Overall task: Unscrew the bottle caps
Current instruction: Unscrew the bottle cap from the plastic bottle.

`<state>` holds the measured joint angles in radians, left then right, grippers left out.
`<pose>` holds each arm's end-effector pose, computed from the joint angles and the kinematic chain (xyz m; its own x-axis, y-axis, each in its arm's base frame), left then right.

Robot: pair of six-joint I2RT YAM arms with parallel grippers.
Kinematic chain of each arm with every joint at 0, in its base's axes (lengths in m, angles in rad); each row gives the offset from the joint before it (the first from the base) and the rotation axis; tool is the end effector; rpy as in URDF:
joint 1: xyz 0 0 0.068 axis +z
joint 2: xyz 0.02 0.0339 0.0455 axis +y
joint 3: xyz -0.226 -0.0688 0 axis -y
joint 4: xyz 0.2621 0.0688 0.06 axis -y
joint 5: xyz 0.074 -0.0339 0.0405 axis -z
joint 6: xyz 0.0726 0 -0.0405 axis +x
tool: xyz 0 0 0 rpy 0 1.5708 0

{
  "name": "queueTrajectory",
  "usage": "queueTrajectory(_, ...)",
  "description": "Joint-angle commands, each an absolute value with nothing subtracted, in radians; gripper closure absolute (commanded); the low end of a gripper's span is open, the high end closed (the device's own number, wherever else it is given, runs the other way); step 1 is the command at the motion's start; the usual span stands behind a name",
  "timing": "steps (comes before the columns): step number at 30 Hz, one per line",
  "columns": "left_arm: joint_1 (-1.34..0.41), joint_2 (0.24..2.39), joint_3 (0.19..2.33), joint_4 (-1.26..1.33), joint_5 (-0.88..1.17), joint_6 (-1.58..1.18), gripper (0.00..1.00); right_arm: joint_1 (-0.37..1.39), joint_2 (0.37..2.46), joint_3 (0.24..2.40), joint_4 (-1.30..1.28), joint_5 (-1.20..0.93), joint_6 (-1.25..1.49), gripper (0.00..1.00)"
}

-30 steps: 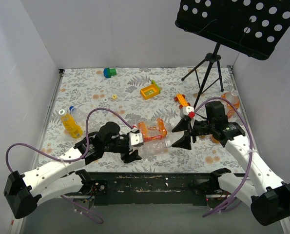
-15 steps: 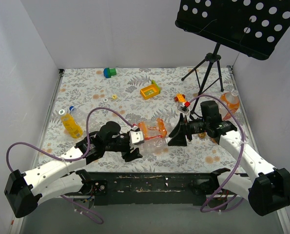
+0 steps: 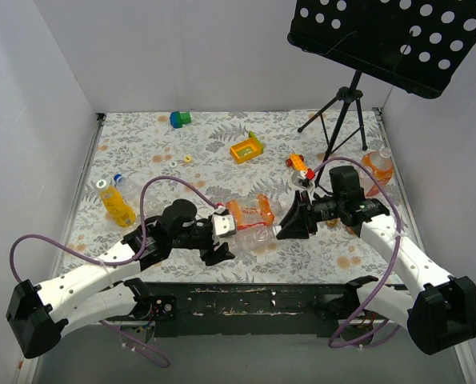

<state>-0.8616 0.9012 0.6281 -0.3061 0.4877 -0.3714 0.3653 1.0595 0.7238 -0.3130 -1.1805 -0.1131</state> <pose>0.1460 -0.2224 0.2022 -0.6681 0.2863 -0.6868 0.7333 0.4095 -0.5427 0.2166 0.1547 0.2195 -0.4677 -0.2248 -0.8548 -0.8826 0.0672 0.4652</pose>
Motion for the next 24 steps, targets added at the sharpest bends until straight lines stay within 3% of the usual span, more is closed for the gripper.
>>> queueTrajectory(1,-0.865,0.865,0.621,-0.293,0.534,-0.393,1.00,0.371,1.034,0.804,-0.571,-1.319,-0.585,0.91)
queueTrajectory(6,-0.864,0.844,0.595,-0.295,0.642,-0.413,1.00,0.385,1.081,0.968,-0.995,-1.235,-1.218,0.92)
queueTrajectory(9,-0.865,0.864,0.595,-0.313,0.721,-0.413,1.00,0.390,1.065,0.997,-1.024,-1.100,-1.475,0.94)
queueTrajectory(12,-0.864,0.885,0.601,-0.321,0.744,-0.414,1.00,0.397,0.968,0.918,-0.792,-0.956,-1.420,0.94)
queueTrajectory(21,-0.864,0.914,0.627,-0.308,0.713,-0.410,1.00,0.402,0.976,0.919,-0.805,-1.003,-1.371,0.92)
queueTrajectory(24,-0.865,0.919,0.634,-0.307,0.700,-0.410,1.00,0.400,0.962,0.907,-0.778,-1.012,-1.316,0.82)
